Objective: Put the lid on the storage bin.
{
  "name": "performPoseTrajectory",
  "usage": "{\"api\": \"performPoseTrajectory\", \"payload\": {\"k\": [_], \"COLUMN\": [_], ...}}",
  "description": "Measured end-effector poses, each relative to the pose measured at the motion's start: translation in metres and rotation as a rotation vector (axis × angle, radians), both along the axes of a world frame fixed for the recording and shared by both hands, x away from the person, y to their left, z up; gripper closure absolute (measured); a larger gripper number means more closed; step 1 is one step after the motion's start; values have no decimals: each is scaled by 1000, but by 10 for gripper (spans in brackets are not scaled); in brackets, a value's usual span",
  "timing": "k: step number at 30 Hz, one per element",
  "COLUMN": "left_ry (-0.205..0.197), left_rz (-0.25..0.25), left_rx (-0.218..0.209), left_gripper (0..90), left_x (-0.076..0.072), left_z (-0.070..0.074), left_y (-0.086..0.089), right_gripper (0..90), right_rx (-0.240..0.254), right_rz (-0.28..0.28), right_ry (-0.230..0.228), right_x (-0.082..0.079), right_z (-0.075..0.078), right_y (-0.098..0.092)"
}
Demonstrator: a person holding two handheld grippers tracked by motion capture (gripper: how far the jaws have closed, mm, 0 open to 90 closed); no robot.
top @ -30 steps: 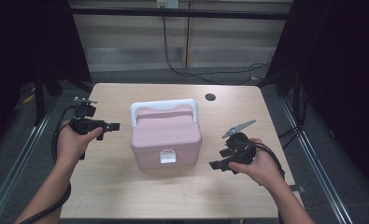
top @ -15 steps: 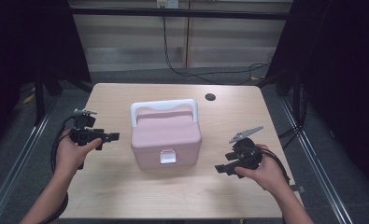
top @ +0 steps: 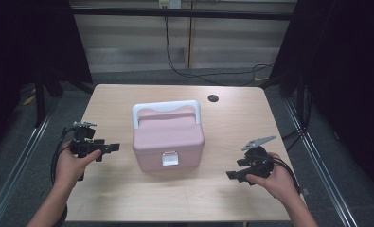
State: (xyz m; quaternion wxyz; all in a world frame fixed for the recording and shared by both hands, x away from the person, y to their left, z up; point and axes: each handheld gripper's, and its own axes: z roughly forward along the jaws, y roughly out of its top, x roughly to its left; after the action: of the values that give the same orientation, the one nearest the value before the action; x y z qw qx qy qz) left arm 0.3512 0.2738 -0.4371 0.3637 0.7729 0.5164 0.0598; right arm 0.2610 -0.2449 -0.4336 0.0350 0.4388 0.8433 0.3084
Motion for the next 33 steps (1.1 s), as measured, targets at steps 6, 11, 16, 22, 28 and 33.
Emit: {"api": "performPoseTrajectory", "payload": {"k": [6,11,16,22,28,33], "left_ry": [2,-8,-8,2,-3,-13], "left_rz": [-3,-19,-25,-38,-42,-49], "left_rx": [22,37,53,62,75,86], "left_gripper": [252,248,245,244,244,241], "left_x": [-4,-6,-9,-12,-15,-17], "left_z": [-10,-17,-23,-31,-38,-42], "left_y": [6,10,12,13,14,17], "right_gripper": [302,298,296,294,287,281], "right_rx": [5,9,-7,-10,-14,-31], "right_rz": [-11,-25,-29,-38,-37,-39], "right_ry": [7,7,8,12,11,9], "right_x": [-3,-6,-8,-10,-12,-14], "right_z": [-10,-16,-25,-35,-40,-44], "right_y": [-8,-13,-17,-22,-24,-25]}}
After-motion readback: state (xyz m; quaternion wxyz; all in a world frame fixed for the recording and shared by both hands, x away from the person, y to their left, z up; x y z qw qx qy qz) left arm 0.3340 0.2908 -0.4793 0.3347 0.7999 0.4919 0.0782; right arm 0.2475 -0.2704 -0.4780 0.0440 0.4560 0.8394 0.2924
